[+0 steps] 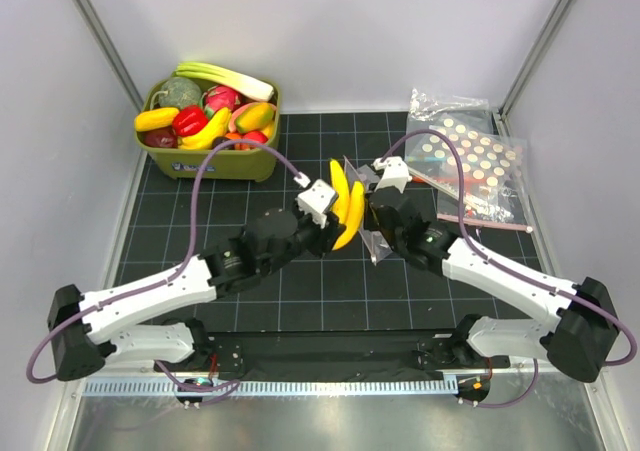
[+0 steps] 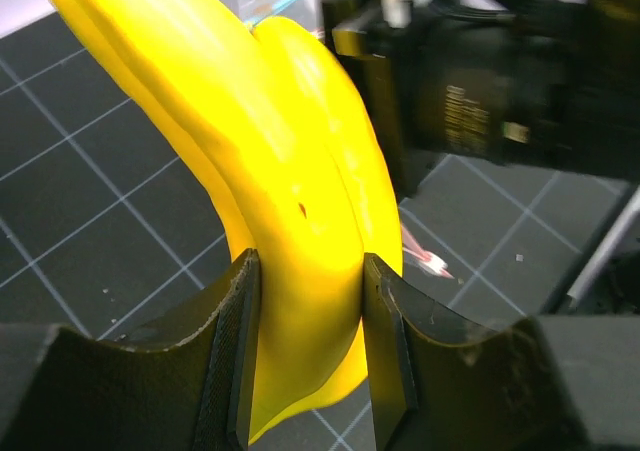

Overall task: Place the food in the zip-top bag and seal the zipper
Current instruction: Place the fake fruit in the zipper food storage bag.

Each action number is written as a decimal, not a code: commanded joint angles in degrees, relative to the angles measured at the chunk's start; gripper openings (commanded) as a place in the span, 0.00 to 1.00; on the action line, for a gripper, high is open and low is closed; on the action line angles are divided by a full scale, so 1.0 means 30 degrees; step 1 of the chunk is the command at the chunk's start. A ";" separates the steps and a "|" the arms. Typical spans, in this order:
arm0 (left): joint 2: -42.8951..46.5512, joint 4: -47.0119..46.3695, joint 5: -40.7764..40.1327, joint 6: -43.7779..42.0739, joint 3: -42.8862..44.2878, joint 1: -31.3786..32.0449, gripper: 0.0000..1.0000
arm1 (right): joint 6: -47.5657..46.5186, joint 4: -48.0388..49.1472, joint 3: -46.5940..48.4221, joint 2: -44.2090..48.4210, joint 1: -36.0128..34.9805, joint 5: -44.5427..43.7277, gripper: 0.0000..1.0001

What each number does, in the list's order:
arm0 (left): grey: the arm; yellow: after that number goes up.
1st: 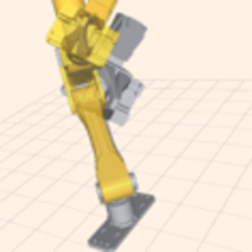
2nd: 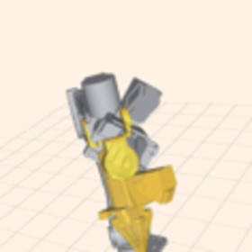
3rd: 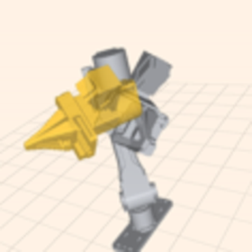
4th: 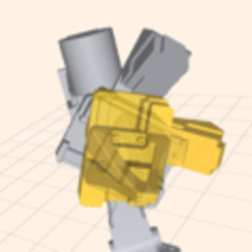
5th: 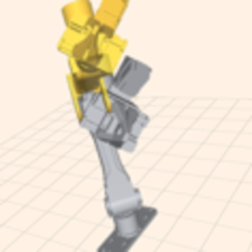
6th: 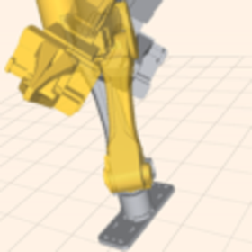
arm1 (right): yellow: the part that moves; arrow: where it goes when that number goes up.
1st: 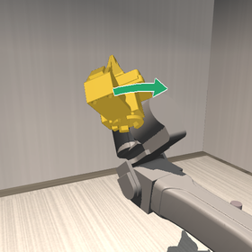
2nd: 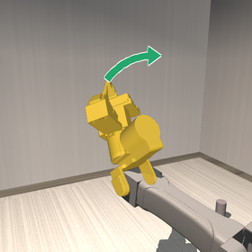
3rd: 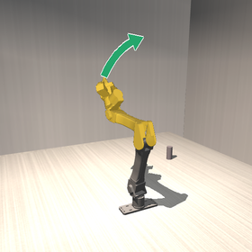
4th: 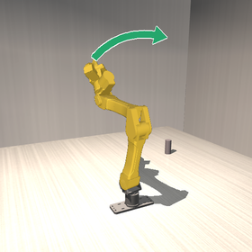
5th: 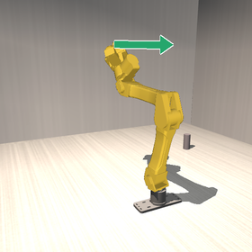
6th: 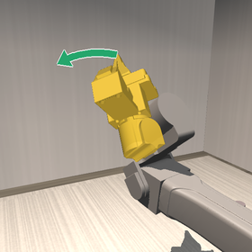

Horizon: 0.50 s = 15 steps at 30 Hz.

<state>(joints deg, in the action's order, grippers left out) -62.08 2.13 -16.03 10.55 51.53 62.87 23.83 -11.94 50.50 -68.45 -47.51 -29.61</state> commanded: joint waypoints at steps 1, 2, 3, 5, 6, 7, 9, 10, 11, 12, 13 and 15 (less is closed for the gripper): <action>-0.1508 0.1099 0.0011 0.0497 0.2157 -0.0535 0.00 | -0.0328 0.1578 -0.0425 0.1280 -0.0190 -0.0149 0.01; -0.2266 0.1309 0.0186 0.0701 0.2537 -0.0914 0.00 | -0.0299 0.1637 -0.0456 0.1427 -0.0190 -0.0238 0.01; -0.2564 0.1485 0.0478 0.0790 0.2628 -0.1179 0.00 | -0.0299 0.1667 -0.0544 0.1689 -0.0190 -0.0297 0.01; -0.3179 0.1516 0.1940 0.1257 0.2745 -0.2142 0.00 | -0.0473 0.2018 -0.0836 0.1896 -0.0190 -0.0210 0.01; -0.3704 0.1574 0.2497 0.1405 0.2775 -0.2497 0.00 | -0.0474 0.2135 -0.0895 0.2013 -0.0190 -0.0181 0.01; -0.3941 0.1691 0.3459 0.1523 0.2891 -0.2819 0.00 | -0.0532 0.2136 -0.0925 0.1985 -0.0190 -0.0209 0.01; -0.4730 0.2158 0.4110 0.1670 0.3360 -0.3465 0.00 | -0.0708 0.2136 -0.0896 0.1956 -0.0190 -0.0356 0.01; -0.4938 0.2596 0.4375 0.1670 0.3535 -0.3583 0.00 | -0.0854 0.2136 -0.0838 0.1840 -0.0219 -0.0385 0.01; -0.5143 0.2774 0.4725 0.1641 0.3798 -0.3700 0.00 | -0.0942 0.2107 -0.0837 0.1838 -0.0248 -0.0502 0.01; -0.5319 0.2979 0.4845 0.1641 0.3888 -0.3730 0.00 | -0.1030 0.2136 -0.0808 0.1780 -0.0249 -0.0590 0.01; -0.5582 0.3271 0.5020 0.1641 0.4034 -0.3760 0.00 | -0.1118 0.2107 -0.0721 0.1693 -0.0278 -0.0707 0.01; -0.5788 0.3623 0.5923 0.1670 0.4269 -0.3760 0.00 | -0.1440 0.2077 -0.0633 0.1634 -0.0424 -0.1087 0.01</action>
<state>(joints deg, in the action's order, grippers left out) -79.50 11.73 -4.21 14.85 60.66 51.46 21.37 -8.93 47.77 -63.79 -48.10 -30.46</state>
